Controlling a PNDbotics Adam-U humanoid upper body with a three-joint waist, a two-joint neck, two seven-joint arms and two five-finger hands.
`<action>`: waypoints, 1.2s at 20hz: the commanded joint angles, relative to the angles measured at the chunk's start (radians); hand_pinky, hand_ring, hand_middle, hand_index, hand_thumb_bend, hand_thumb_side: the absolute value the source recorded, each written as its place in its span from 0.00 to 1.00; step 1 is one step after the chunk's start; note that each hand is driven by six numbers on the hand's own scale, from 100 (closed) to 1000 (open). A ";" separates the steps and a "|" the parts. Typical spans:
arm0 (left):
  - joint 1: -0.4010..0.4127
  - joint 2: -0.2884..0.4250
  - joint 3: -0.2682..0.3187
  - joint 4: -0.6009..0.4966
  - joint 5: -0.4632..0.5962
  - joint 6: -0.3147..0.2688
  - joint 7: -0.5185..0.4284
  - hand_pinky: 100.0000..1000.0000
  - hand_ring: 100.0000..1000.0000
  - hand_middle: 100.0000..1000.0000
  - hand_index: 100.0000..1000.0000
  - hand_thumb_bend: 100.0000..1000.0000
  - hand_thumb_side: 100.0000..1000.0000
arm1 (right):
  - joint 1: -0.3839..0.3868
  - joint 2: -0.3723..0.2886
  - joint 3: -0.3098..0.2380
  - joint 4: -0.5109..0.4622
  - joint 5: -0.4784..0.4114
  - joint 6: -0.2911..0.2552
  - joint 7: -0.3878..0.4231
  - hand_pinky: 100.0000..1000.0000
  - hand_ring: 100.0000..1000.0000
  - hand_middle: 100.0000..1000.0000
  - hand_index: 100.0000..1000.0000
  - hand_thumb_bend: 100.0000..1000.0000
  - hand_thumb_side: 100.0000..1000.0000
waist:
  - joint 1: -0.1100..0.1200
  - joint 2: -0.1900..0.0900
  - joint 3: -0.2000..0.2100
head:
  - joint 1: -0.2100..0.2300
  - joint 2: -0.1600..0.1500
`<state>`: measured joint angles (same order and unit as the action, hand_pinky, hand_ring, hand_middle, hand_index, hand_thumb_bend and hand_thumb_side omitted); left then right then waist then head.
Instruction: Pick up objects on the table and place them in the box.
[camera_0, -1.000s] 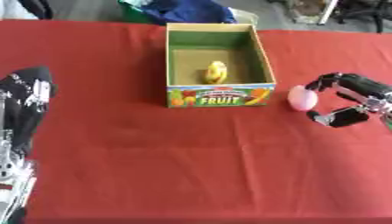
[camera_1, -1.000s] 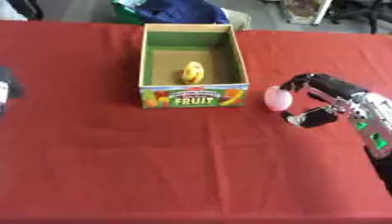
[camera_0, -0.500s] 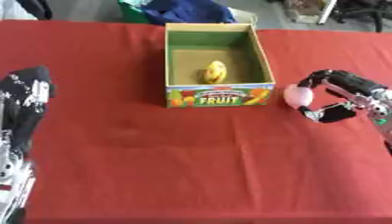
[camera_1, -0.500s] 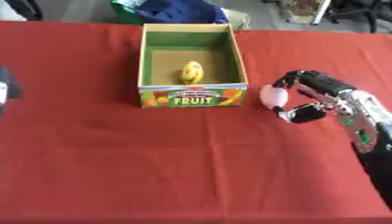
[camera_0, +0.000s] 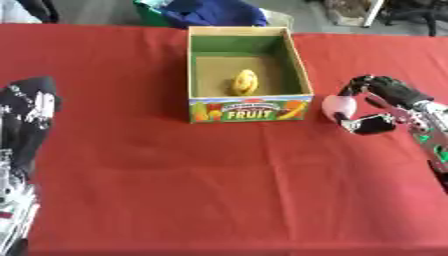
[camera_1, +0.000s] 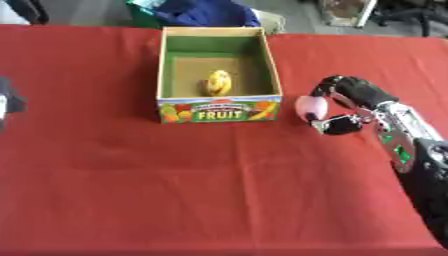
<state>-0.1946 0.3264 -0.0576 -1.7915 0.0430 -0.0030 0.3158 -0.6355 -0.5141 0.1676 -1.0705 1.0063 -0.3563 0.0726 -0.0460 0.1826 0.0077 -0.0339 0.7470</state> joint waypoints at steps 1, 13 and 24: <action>-0.008 0.017 0.008 -0.014 -0.002 -0.003 0.002 0.58 0.54 0.50 0.63 0.19 0.48 | -0.025 -0.014 0.000 -0.005 0.057 -0.004 -0.053 0.77 0.64 0.53 0.64 0.15 0.37 | 0.002 -0.014 0.002 | -0.003 0.005; -0.009 0.016 0.009 -0.014 -0.002 -0.003 0.002 0.58 0.54 0.50 0.63 0.19 0.48 | -0.040 -0.006 -0.006 -0.016 0.173 -0.009 -0.251 0.69 0.47 0.18 0.24 0.00 0.18 | 0.001 -0.014 0.005 | -0.002 0.004; -0.009 0.017 0.009 -0.014 -0.002 -0.003 0.003 0.58 0.54 0.50 0.63 0.19 0.48 | -0.086 -0.014 -0.017 -0.089 0.058 -0.004 -0.288 0.66 0.39 0.07 0.13 0.00 0.04 | 0.001 -0.017 0.003 | -0.003 0.001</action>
<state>-0.1946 0.3262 -0.0576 -1.7915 0.0430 -0.0030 0.3158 -0.6990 -0.4989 0.1655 -1.1294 1.0852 -0.3624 -0.2175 -0.0463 0.1825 0.0123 -0.0342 0.7472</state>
